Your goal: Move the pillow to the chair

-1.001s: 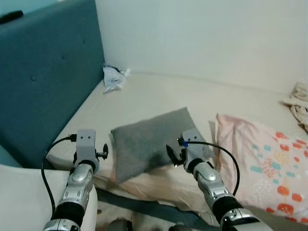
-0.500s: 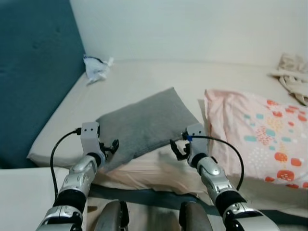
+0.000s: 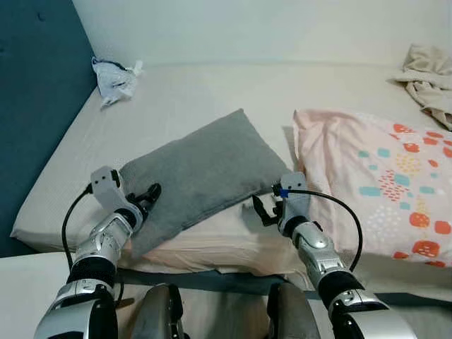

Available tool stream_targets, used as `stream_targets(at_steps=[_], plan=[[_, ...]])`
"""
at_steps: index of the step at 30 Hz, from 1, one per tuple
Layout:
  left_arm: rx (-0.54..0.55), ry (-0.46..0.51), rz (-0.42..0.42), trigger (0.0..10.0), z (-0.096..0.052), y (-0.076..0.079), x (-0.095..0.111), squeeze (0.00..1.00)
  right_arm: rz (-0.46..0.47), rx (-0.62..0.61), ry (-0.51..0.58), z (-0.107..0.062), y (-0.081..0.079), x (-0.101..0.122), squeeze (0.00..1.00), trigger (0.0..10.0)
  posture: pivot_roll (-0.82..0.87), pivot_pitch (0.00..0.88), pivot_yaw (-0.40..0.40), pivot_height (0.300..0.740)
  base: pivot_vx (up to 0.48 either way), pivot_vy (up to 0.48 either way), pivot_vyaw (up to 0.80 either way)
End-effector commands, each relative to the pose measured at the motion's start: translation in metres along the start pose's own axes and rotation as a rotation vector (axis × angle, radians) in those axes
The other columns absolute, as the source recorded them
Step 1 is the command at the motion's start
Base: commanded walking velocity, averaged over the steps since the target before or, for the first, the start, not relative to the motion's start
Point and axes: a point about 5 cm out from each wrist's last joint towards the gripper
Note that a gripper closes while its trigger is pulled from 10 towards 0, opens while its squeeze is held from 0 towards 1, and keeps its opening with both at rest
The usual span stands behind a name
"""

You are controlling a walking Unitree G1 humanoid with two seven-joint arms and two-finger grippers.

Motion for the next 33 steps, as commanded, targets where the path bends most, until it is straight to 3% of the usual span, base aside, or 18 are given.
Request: stream_targets(at_steps=[1,3,7,9,11,13,17,19,20,21,22,24,26,28,30,31,32,33], plan=[[0.086,-0.034,0.036,10.0,-0.003,-0.014,-0.008,0.00,0.014,0.006,-0.009,0.000,-0.003,-0.003,0.00,10.0,0.05,0.253,0.021,0.575,0.000,0.000,0.00],[0.169,-0.029,0.044,10.0,-0.005,-0.022,-0.007,0.00,0.013,0.010,-0.006,0.000,-0.003,-0.002,0.00,10.0,0.05,0.254,0.023,0.575,0.000,0.000,0.00],[0.316,0.002,0.142,10.0,-0.009,-0.037,-0.003,0.00,0.009,0.012,-0.002,0.001,-0.004,-0.002,0.00,10.0,0.05,0.256,0.029,0.575,0.000,0.000,0.00],[0.344,0.014,0.146,10.0,-0.011,-0.040,-0.001,0.00,0.009,0.012,-0.001,0.000,-0.004,-0.002,0.00,10.0,0.04,0.256,0.032,0.575,0.000,0.000,0.00],[0.341,-0.011,0.123,10.0,-0.011,-0.041,-0.005,0.00,0.009,0.009,0.001,0.000,-0.003,-0.003,0.00,10.0,0.04,0.253,0.034,0.575,0.000,0.000,0.00],[0.250,-0.084,0.094,10.0,-0.008,-0.030,-0.017,0.00,0.011,0.008,0.001,-0.001,-0.003,-0.003,0.00,10.0,0.04,0.253,0.035,0.575,0.000,0.000,0.00],[0.146,-0.131,0.101,10.0,-0.005,-0.015,-0.028,0.00,0.011,0.007,-0.003,-0.002,-0.002,-0.005,0.00,10.0,0.04,0.250,0.034,0.575,0.000,0.000,0.00],[-0.039,-0.228,-0.079,10.0,-0.004,0.019,-0.053,0.00,0.021,0.008,-0.007,-0.002,-0.005,-0.007,0.00,10.0,0.05,0.250,0.033,0.575,0.000,0.000,0.00],[-0.039,-0.228,-0.079,10.0,-0.004,0.019,-0.053,0.00,0.021,0.008,-0.007,-0.002,-0.005,-0.007,0.00,10.0,0.05,0.250,0.033,0.575,0.000,0.000,0.00],[-0.124,-0.231,-0.250,10.0,-0.003,0.037,-0.058,0.00,0.025,0.010,-0.008,-0.001,-0.007,-0.008,0.00,10.0,0.04,0.247,0.037,0.575,0.000,0.000,0.00],[-0.124,-0.231,-0.250,10.0,-0.003,0.037,-0.058,0.00,0.025,0.010,-0.008,-0.001,-0.007,-0.008,0.00,10.0,0.04,0.247,0.037,0.575,0.000,0.000,0.00],[-0.176,-0.207,-0.351,10.0,-0.002,0.048,-0.055,0.00,0.027,0.009,-0.007,-0.001,-0.007,-0.007,0.00,10.0,0.04,0.243,0.041,0.575,0.000,0.000,0.00],[-0.176,-0.207,-0.351,10.0,-0.002,0.048,-0.055,0.00,0.027,0.009,-0.007,-0.001,-0.007,-0.007,0.00,10.0,0.04,0.243,0.041,0.575,0.000,0.000,0.00],[-0.248,-0.171,-0.434,10.0,-0.001,0.057,-0.049,0.00,0.031,0.007,-0.007,-0.001,-0.007,-0.007,0.00,10.0,0.04,0.240,0.044,0.575,0.000,0.000,0.00],[-0.266,-0.153,-0.470,10.0,-0.001,0.058,-0.046,0.00,0.032,0.005,-0.007,-0.001,-0.007,-0.007,0.00,10.0,0.04,0.239,0.044,0.575,0.000,0.000,0.00],[-0.272,-0.110,-0.536,10.0,0.000,0.053,-0.040,0.00,0.036,0.003,-0.007,-0.001,-0.007,-0.008,0.00,10.0,0.04,0.236,0.043,0.575,0.000,0.000,0.00],[-0.272,-0.110,-0.536,10.0,0.000,0.053,-0.040,0.00,0.036,0.003,-0.007,-0.001,-0.007,-0.008,0.00,10.0,0.04,0.236,0.043,0.575,0.000,0.000,0.00],[-0.280,-0.077,-0.589,10.0,-0.001,0.050,-0.036,0.00,0.037,0.003,-0.008,-0.001,-0.006,-0.008,0.00,10.0,0.04,0.237,0.043,0.575,0.000,0.000,0.00]])
Point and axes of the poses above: a point about 5 cm out from each wrist's last joint towards the gripper, its own z axis pointing out of the wrist towards the gripper, its own x axis along the axis of the wrist's last joint, y = z × x, and after that the axes turned 14 degrees about z, right-handed
